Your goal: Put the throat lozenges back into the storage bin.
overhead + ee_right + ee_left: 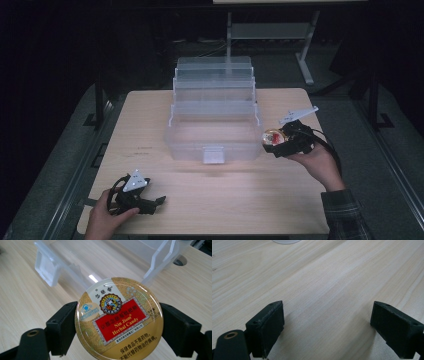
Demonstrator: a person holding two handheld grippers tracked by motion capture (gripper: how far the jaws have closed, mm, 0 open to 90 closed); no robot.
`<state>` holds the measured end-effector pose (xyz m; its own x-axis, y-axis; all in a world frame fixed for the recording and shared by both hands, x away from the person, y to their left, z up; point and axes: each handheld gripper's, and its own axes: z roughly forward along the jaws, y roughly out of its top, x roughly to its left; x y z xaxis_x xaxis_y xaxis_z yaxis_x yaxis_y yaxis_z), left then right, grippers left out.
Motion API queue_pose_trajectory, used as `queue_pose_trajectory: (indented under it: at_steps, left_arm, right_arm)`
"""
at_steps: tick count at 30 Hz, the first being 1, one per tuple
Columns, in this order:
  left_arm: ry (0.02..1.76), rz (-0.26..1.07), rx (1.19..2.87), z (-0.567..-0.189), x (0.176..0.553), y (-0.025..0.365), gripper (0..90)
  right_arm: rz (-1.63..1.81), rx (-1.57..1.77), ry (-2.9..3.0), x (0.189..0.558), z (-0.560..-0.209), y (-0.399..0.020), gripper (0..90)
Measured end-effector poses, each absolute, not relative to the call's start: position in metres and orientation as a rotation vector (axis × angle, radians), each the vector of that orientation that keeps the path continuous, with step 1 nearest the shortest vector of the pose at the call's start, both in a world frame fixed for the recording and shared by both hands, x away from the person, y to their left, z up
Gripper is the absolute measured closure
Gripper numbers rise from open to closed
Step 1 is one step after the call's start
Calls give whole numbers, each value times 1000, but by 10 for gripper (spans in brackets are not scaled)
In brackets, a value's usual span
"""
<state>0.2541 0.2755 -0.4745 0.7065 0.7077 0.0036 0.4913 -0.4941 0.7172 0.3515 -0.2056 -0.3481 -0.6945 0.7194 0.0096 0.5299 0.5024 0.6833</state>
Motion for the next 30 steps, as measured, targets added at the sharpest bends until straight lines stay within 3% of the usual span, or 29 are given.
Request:
queue_pose_trajectory:
  at_steps: [30]
  left_arm:
    - [908,389,2196,-474,254,276,110]
  right_arm:
    - [966,1017,2528,390,-347,-163,197]
